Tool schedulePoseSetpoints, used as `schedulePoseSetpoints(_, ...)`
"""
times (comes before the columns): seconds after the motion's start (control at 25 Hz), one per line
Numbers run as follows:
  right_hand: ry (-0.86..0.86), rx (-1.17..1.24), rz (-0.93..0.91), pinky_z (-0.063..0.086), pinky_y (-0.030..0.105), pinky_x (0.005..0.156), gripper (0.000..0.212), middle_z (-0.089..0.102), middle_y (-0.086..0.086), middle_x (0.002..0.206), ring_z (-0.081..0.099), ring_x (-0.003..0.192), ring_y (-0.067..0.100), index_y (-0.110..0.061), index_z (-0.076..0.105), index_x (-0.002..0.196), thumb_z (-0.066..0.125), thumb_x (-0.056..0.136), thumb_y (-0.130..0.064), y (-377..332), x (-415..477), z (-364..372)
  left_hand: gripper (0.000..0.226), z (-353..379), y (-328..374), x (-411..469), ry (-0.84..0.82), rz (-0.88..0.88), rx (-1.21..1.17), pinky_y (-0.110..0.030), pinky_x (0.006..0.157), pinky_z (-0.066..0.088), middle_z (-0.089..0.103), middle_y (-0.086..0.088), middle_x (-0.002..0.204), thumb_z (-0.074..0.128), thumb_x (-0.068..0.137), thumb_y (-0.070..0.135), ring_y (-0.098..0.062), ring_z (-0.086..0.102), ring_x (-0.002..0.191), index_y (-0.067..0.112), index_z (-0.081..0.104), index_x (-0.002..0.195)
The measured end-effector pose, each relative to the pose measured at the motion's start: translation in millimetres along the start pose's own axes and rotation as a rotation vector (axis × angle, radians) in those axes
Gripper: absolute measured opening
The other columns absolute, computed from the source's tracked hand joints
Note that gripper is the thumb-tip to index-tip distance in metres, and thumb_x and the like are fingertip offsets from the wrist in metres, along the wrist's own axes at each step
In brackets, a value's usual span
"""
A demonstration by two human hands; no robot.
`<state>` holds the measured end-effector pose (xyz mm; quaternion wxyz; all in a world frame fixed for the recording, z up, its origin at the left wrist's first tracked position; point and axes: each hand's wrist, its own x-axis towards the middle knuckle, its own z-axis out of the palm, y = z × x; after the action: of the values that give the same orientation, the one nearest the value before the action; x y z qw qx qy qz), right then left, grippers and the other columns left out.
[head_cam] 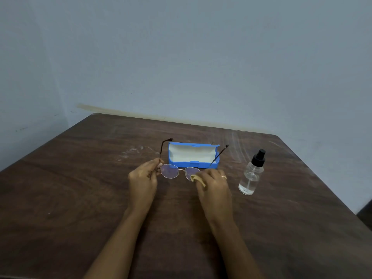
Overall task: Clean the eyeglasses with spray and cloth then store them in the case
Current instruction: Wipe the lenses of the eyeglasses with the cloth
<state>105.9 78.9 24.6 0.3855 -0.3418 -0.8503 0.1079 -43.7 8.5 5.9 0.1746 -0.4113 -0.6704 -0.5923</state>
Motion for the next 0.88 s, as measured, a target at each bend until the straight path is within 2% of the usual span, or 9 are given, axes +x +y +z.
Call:
schedulePoseSetpoints(0.12, 0.237, -0.025, -0.061, 0.049, 0.027, 0.062, 0.017, 0.069, 0.003, 0.086, 0.060, 0.082, 0.019, -0.010, 0.070, 0.091, 0.056, 0.083, -0.017, -4, 0, -1, 0.034, 0, -1, 0, -0.001, 0.015, -0.002, -0.002, 0.072, 0.047, 0.072, -0.012, 0.081, 0.054, 0.067, -0.025, -0.010, 0.066, 0.071, -0.002, 0.070, 0.086)
schedulePoseSetpoints(0.2, 0.233, -0.097, -0.115, 0.052, 0.026, 0.054, 0.014, 0.071, 0.003, 0.083, 0.064, 0.078, 0.022, -0.008, 0.071, 0.088, 0.070, 0.075, -0.014, -7, 2, 2, 0.036, 2, 0, -2, 0.011, 0.039, -0.015, 0.003, 0.073, 0.043, 0.070, -0.010, 0.083, 0.053, 0.065, -0.027, -0.001, 0.059, 0.078, -0.004, 0.070, 0.088)
schedulePoseSetpoints(0.28, 0.164, -0.164, -0.102, 0.050, 0.024, 0.047, 0.022, 0.070, 0.003, 0.079, 0.065, 0.074, 0.024, -0.008, 0.071, 0.084, 0.080, 0.064, -0.008, -9, 4, 7, 0.040, 4, 0, -3, 0.020, 0.055, -0.038, 0.004, 0.073, 0.042, 0.067, -0.006, 0.083, 0.050, 0.062, -0.029, 0.003, 0.056, 0.081, -0.006, 0.069, 0.088)
schedulePoseSetpoints(0.4, 0.105, -0.185, -0.102, 0.046, 0.024, 0.044, 0.015, 0.069, 0.002, 0.076, 0.062, 0.071, 0.024, -0.012, 0.071, 0.079, 0.078, 0.066, -0.008, -8, 4, 10, 0.041, 3, 1, -3, 0.028, 0.034, -0.064, 0.001, 0.071, 0.046, 0.064, 0.001, 0.082, 0.049, 0.062, -0.029, 0.000, 0.058, 0.077, -0.004, 0.070, 0.086)
schedulePoseSetpoints(0.52, 0.110, -0.190, -0.086, 0.048, 0.026, 0.046, 0.010, 0.069, 0.003, 0.076, 0.062, 0.072, 0.026, -0.012, 0.072, 0.081, 0.072, 0.070, -0.010, -5, 2, 11, 0.039, 2, 0, -2, 0.025, 0.010, -0.063, -0.002, 0.070, 0.048, 0.065, 0.002, 0.080, 0.050, 0.065, -0.028, -0.003, 0.061, 0.075, -0.001, 0.070, 0.085)
schedulePoseSetpoints(0.68, 0.116, -0.195, -0.052, 0.049, 0.027, 0.047, 0.017, 0.068, 0.003, 0.073, 0.063, 0.069, 0.024, -0.011, 0.071, 0.073, 0.078, 0.061, -0.001, -6, 0, 9, 0.037, 2, 1, -3, 0.031, 0.013, -0.033, -0.003, 0.069, 0.049, 0.069, -0.007, 0.078, 0.051, 0.066, -0.026, -0.006, 0.061, 0.075, -0.002, 0.070, 0.085)
schedulePoseSetpoints(0.8, 0.153, -0.211, -0.090, 0.049, 0.026, 0.049, 0.017, 0.066, 0.003, 0.068, 0.061, 0.064, 0.021, -0.011, 0.069, 0.070, 0.078, 0.059, 0.000, -6, -1, 6, 0.035, 2, 2, -3, 0.042, 0.010, -0.018, -0.016, 0.064, 0.052, 0.071, -0.015, 0.076, 0.053, 0.065, -0.026, -0.010, 0.063, 0.064, -0.003, 0.071, 0.084)
schedulePoseSetpoints(0.88, 0.161, -0.176, -0.100, 0.049, 0.028, 0.052, 0.015, 0.065, 0.004, 0.068, 0.059, 0.066, 0.022, -0.009, 0.068, 0.071, 0.073, 0.062, 0.001, -5, -2, 5, 0.033, 1, 2, -3, 0.047, -0.018, -0.029, -0.015, 0.063, 0.052, 0.071, -0.016, 0.076, 0.054, 0.067, -0.025, -0.018, 0.066, 0.063, -0.004, 0.071, 0.085)
